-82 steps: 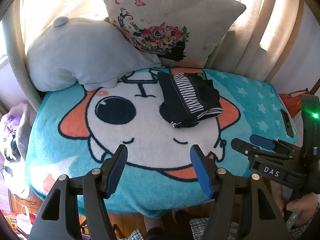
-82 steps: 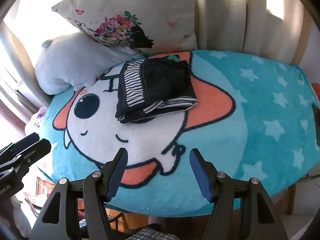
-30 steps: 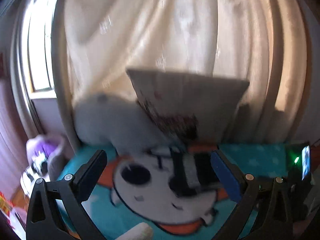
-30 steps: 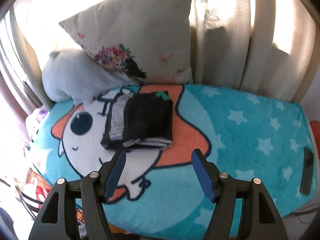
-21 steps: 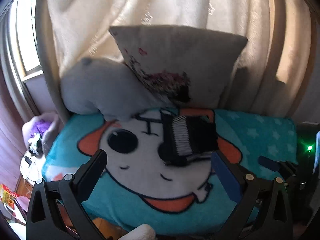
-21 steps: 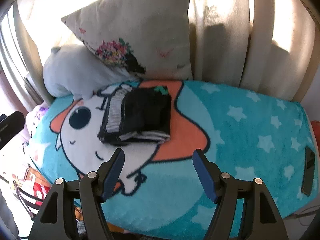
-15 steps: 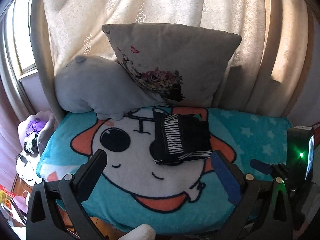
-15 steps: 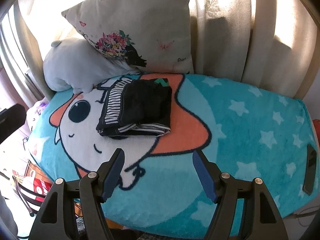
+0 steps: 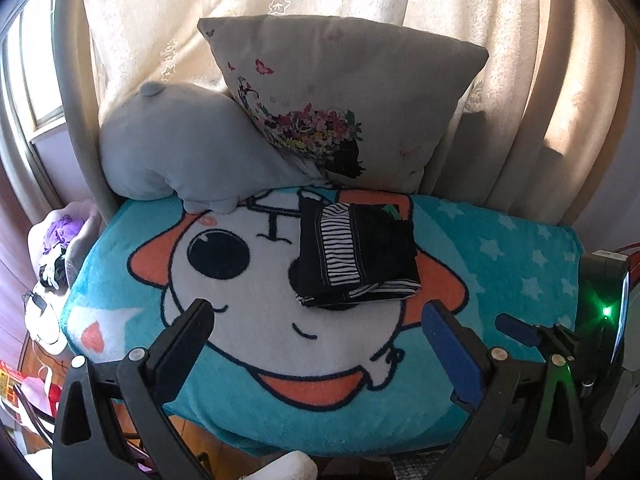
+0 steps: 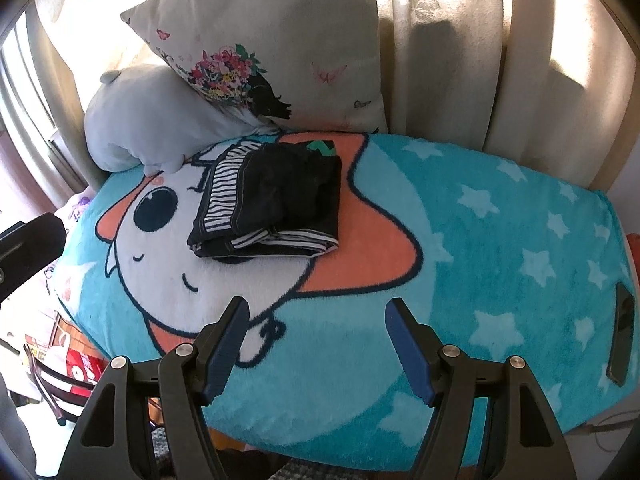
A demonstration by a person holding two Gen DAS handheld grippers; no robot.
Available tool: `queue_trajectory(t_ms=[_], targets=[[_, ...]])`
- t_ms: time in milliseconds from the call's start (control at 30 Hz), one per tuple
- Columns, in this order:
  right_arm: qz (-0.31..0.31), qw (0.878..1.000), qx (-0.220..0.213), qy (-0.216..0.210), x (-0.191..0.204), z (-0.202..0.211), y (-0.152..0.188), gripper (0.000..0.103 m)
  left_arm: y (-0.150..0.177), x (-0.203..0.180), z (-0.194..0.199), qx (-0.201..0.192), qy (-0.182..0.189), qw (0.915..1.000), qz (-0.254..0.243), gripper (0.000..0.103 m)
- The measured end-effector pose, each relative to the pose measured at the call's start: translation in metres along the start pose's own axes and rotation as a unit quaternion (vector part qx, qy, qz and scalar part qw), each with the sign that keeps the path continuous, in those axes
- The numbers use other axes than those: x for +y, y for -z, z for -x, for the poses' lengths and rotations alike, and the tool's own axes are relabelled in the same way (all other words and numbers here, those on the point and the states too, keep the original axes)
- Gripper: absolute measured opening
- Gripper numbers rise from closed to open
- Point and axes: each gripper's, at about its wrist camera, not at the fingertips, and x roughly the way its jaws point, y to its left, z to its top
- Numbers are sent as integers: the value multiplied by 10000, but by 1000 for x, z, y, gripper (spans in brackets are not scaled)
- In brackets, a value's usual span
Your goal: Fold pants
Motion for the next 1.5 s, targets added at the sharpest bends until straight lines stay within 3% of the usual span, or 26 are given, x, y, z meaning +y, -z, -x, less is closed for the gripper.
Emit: queue_trajectory(t_ms=[767,1500], targets=[[-1,10000,99,-8,-5,-9,-2,76,-1,2,-23,371,57,9992,168,103],[67,9993,369,-70,-5,-33,-5,76,2,6,-59,981,194,9939,465,103]])
